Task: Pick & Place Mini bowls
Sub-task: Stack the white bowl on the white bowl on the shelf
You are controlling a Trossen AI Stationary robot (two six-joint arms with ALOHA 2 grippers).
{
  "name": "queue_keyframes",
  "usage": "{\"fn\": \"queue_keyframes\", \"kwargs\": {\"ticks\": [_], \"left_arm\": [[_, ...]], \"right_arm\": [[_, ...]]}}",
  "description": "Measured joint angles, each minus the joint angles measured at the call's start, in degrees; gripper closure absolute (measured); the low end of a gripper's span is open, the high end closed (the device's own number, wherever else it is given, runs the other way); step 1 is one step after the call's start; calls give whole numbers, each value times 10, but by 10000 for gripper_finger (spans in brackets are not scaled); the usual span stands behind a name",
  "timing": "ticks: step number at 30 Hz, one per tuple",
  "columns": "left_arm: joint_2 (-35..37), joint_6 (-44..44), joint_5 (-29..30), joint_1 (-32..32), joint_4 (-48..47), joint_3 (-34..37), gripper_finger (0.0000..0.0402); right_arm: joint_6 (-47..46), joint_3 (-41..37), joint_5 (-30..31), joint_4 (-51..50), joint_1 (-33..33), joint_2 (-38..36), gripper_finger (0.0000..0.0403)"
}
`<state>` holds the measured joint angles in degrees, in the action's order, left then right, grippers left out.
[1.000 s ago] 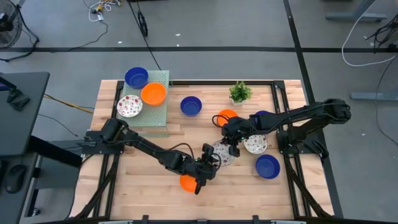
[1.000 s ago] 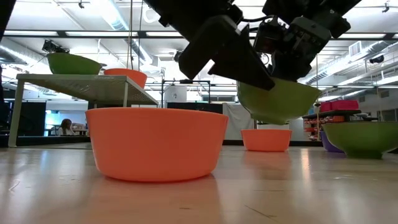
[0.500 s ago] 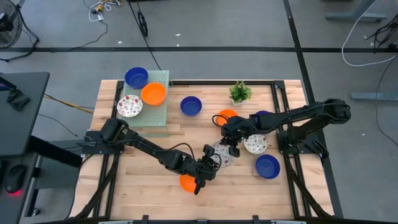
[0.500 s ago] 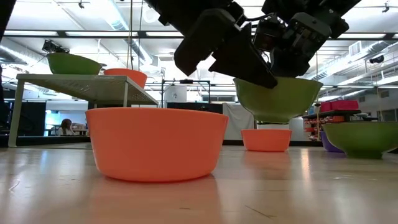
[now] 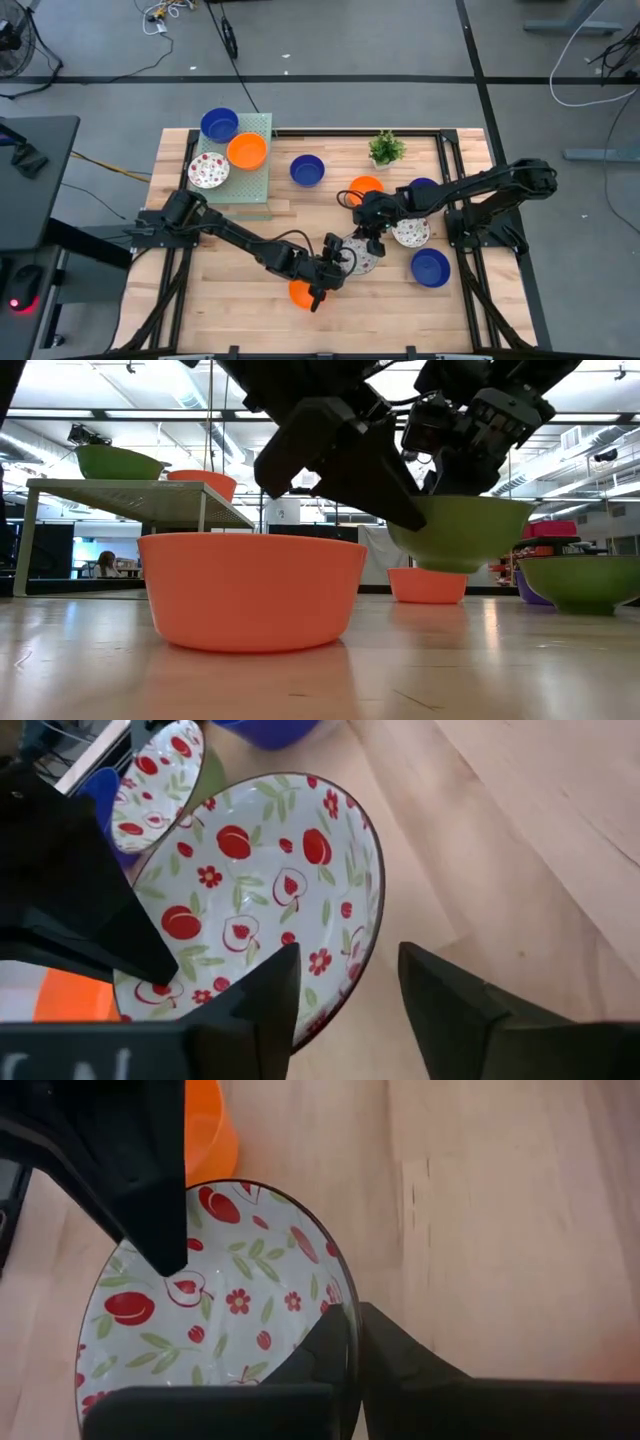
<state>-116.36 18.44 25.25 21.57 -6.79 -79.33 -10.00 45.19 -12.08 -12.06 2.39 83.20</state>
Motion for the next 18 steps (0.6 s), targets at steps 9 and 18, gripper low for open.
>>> {"fn": "queue_keyframes", "kwargs": {"ticks": [9,18], "left_arm": [[0,15,-28,-9,6,1,321],[0,47,-67,-8,28,0,384]], "right_arm": [[-1,0,1,8,-1,0,392],[8,0,-3,38,0,0,379]]}}
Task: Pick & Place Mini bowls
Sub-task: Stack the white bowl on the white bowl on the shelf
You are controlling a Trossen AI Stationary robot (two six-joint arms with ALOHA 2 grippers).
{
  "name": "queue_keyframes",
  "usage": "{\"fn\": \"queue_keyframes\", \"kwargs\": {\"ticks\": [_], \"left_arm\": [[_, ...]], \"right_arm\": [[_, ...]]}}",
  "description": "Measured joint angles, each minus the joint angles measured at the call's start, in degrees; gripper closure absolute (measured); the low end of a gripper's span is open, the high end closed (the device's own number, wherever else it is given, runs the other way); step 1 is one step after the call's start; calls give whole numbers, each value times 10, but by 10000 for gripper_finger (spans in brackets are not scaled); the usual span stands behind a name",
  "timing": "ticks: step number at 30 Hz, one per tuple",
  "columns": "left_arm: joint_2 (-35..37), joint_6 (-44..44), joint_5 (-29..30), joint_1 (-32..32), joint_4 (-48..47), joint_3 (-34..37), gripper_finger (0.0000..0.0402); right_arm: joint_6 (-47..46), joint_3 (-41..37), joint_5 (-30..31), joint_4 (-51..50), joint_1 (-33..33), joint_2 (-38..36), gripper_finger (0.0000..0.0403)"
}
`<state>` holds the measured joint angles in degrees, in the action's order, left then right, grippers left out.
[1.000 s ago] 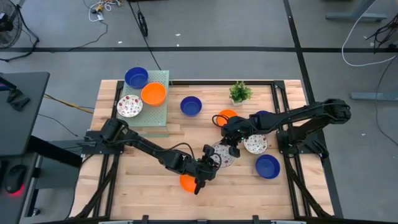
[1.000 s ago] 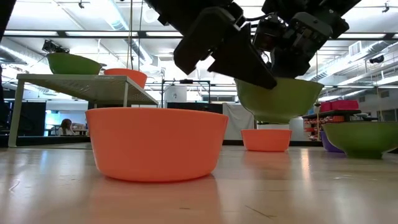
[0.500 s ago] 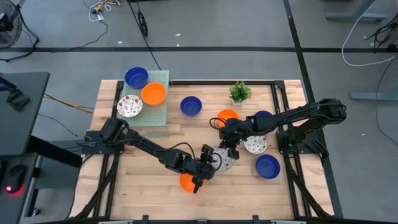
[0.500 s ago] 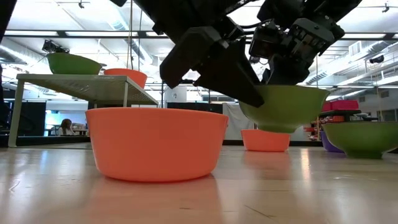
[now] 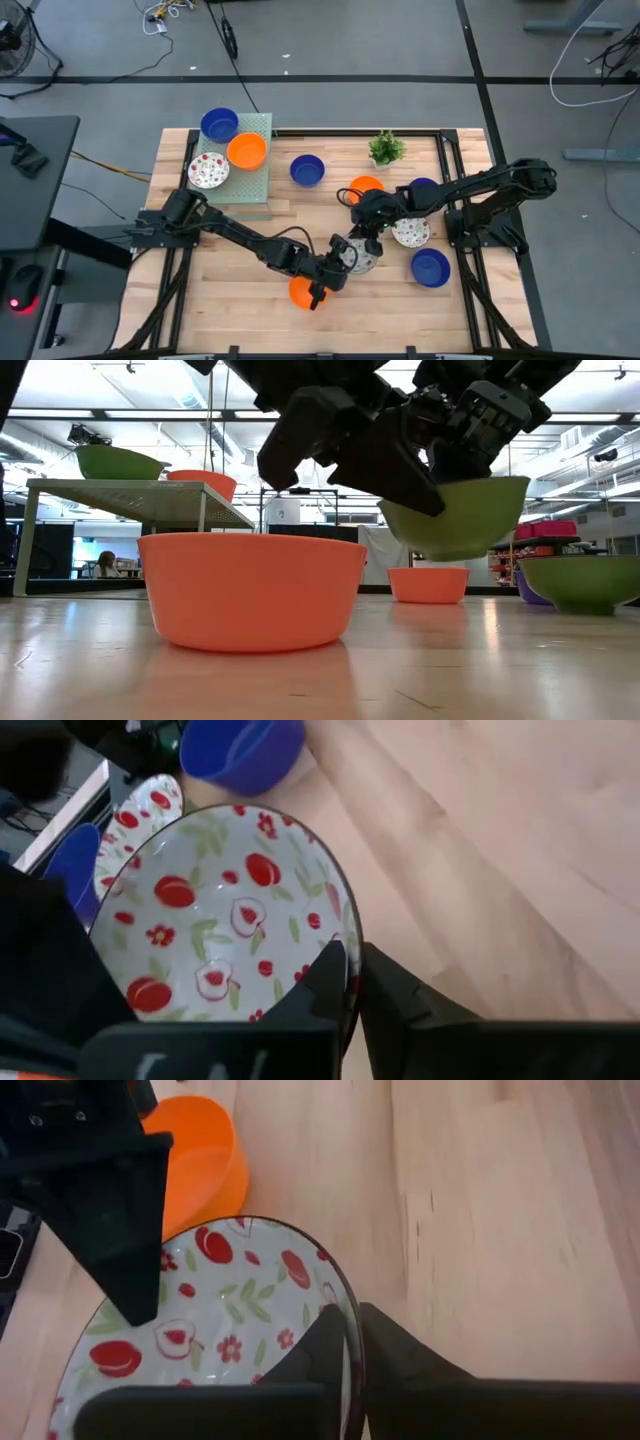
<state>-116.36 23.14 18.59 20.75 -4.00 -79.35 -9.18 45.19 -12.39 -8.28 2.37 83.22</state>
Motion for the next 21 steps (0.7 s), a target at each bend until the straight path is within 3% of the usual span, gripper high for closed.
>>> {"fn": "queue_keyframes", "kwargs": {"ticks": [10,16,21], "left_arm": [[-2,-44,-30,4,4,2,391],[7,-64,68,17,-22,0,391],[57,-153,128,21,-161,-36,391]], "right_arm": [[67,0,3,91,0,-49,288],[86,1,61,63,26,-155,257],[91,-3,135,-5,96,-222,259]]}}
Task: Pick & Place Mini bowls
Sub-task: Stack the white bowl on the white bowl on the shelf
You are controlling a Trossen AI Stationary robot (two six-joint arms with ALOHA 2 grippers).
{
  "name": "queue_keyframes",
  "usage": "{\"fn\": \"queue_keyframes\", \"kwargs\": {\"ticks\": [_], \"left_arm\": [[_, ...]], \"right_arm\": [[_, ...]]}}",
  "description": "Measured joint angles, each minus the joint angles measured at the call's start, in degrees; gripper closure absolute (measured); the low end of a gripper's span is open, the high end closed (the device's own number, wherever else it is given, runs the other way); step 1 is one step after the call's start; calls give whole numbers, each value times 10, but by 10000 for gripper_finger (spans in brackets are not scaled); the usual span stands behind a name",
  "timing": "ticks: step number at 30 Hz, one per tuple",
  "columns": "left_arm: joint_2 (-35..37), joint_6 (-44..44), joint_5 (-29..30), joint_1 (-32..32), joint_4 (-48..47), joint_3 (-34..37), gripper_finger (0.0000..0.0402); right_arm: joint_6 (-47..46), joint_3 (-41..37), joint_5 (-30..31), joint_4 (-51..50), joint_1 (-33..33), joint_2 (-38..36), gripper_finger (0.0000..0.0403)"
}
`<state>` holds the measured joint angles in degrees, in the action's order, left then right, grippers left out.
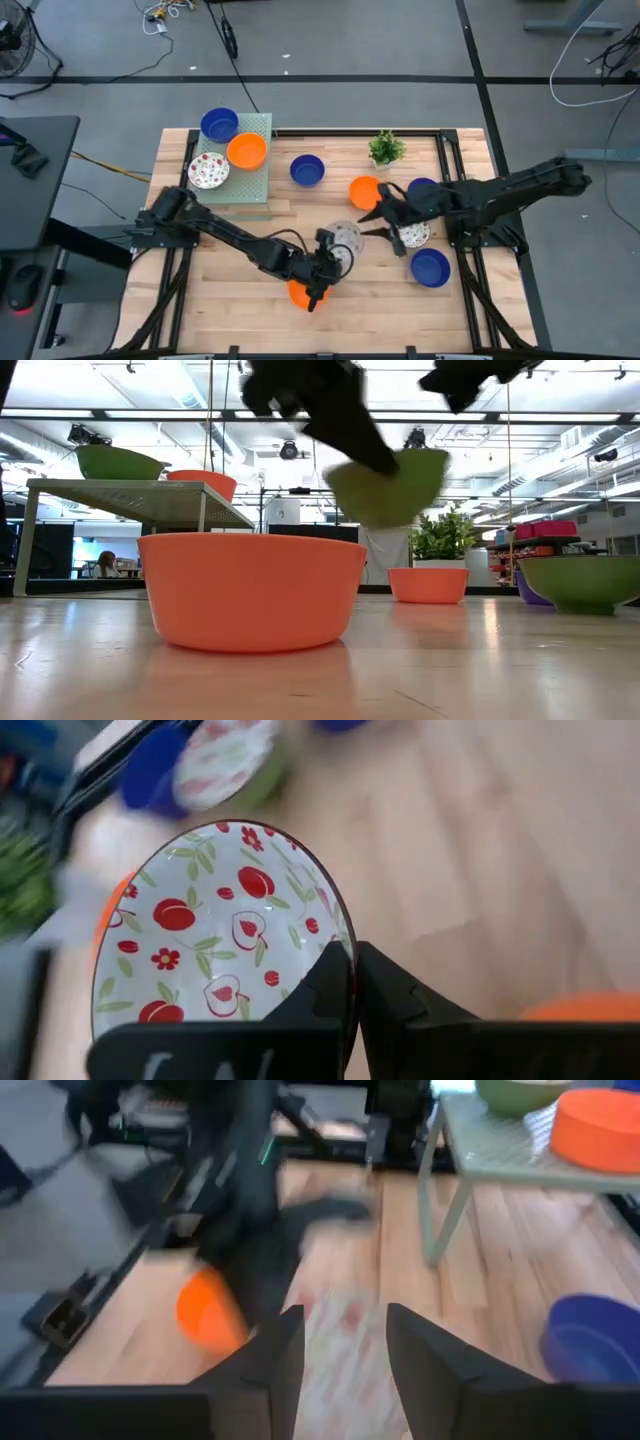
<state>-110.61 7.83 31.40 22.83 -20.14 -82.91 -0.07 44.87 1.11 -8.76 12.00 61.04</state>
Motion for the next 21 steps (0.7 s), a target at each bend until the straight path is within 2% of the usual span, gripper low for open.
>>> {"fn": "queue_keyframes", "kwargs": {"ticks": [5,8,14,18,21], "left_arm": [[68,-103,79,-5,-164,-54,391],[112,-197,106,-13,-293,-103,390],[169,-406,107,-58,-545,-215,391],[198,-552,100,-104,-690,-242,390],[232,-587,74,-139,-686,-209,391]], "right_arm": [[-16,-64,24,41,55,-15,271],[-21,-131,25,118,73,-13,277],[-33,-277,26,331,79,-13,286],[-33,-341,27,438,79,-13,289],[-33,-364,27,494,79,-13,289]]}}
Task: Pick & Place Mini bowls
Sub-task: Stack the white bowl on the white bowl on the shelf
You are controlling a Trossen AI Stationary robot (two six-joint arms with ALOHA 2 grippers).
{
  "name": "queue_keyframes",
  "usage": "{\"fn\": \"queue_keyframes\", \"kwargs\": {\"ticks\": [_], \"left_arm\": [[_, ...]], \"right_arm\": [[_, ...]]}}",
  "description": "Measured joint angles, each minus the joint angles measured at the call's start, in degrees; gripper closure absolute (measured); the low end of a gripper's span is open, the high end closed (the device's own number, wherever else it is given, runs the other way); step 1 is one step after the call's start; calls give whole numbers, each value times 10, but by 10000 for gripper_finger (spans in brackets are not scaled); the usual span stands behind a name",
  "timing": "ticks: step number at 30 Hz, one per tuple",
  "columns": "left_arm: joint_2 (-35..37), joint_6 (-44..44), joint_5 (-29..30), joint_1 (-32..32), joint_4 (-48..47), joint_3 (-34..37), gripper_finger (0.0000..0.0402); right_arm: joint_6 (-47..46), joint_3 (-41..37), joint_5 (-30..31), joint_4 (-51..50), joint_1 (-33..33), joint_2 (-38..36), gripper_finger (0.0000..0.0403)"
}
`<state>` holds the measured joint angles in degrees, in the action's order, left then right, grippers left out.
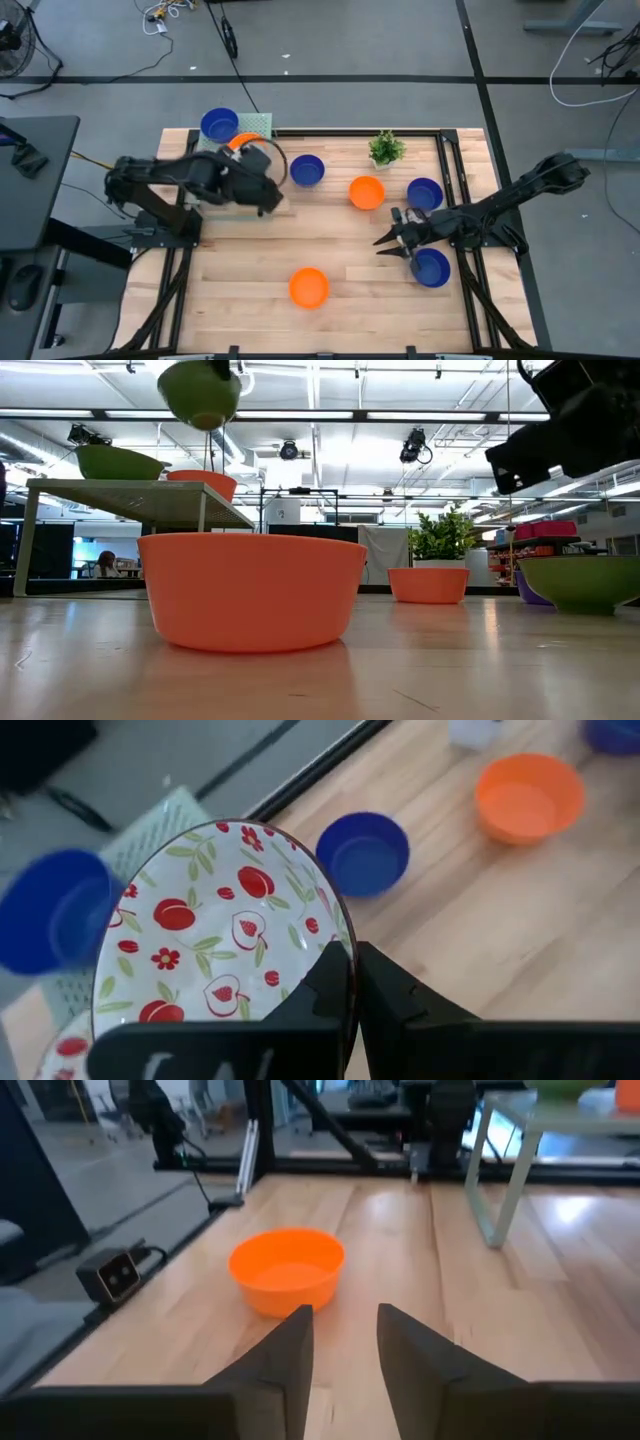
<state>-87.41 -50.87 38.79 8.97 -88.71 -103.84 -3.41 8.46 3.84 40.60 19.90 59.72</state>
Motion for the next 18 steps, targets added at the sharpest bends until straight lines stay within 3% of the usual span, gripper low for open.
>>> {"fn": "queue_keyframes", "kwargs": {"ticks": [11,18], "left_arm": [[124,-86,-15,-72,-13,168,391],[140,-96,-23,-76,-13,205,391]], "right_arm": [[14,-4,1,19,-2,0,289],[20,-4,3,34,-11,0,289]]}}
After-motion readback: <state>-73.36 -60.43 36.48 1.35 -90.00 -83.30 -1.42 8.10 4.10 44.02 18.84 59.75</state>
